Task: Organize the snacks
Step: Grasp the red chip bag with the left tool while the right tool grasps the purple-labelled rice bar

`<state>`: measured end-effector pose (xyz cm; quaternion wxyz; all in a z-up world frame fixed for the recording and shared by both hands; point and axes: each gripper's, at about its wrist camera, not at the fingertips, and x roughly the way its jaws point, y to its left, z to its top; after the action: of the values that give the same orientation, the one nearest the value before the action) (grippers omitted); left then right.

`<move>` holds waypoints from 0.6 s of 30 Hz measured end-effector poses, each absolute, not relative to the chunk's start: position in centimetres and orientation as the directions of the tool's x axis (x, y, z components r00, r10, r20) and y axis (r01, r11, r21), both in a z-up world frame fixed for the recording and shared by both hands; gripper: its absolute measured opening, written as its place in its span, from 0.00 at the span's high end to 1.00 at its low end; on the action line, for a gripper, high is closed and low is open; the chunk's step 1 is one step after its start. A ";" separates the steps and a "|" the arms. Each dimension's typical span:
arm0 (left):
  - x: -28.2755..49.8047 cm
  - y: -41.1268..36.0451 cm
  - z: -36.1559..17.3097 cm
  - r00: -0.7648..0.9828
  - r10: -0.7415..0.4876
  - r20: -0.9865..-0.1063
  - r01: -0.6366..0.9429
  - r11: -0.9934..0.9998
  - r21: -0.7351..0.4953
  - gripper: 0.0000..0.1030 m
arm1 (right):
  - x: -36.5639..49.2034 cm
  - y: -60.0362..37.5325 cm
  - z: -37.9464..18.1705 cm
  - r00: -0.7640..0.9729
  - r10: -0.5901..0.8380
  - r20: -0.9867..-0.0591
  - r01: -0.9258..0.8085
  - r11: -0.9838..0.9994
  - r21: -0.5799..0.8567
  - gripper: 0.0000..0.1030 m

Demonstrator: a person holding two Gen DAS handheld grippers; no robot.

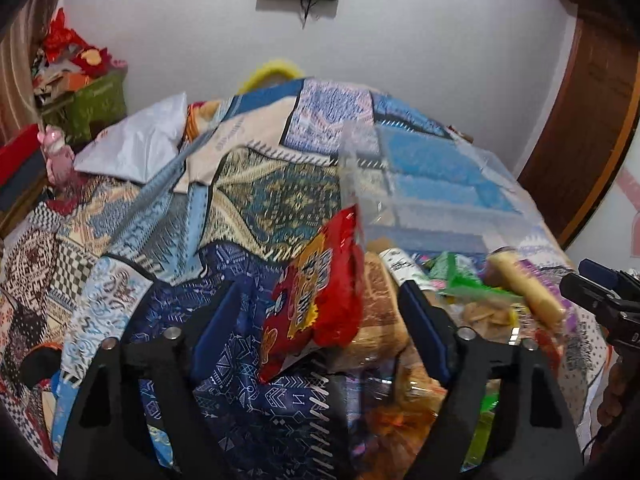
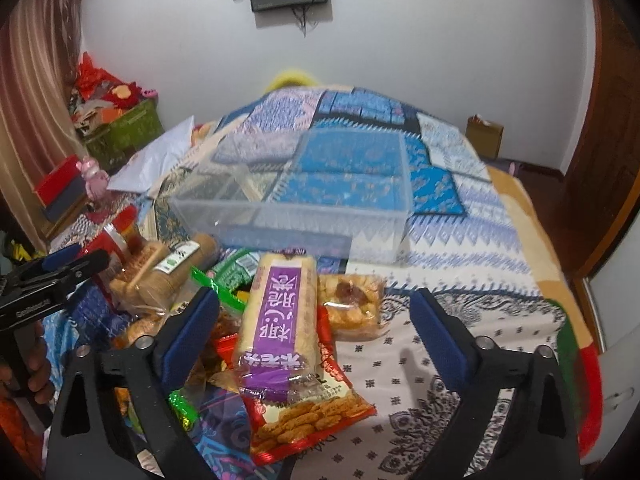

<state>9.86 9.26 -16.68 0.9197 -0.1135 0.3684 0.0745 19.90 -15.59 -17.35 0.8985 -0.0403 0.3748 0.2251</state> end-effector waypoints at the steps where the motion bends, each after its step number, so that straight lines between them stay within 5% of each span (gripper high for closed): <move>1: 10.1 9.4 -17.1 0.710 0.057 -0.702 -0.228 0.962 -0.152 0.33 | 20.1 -15.4 -17.6 0.609 0.379 -0.697 -0.441 0.892 0.099 0.15; 18: 12.0 10.5 -18.3 0.705 0.099 -0.702 -0.285 0.946 -0.153 0.71 | 21.9 -14.2 -20.3 0.502 0.422 -0.755 -0.484 0.860 0.159 0.59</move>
<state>12.02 10.51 -18.29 0.9147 -0.1259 0.3694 0.1048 21.92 -14.22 -20.29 0.8657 -0.0368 0.4250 0.2617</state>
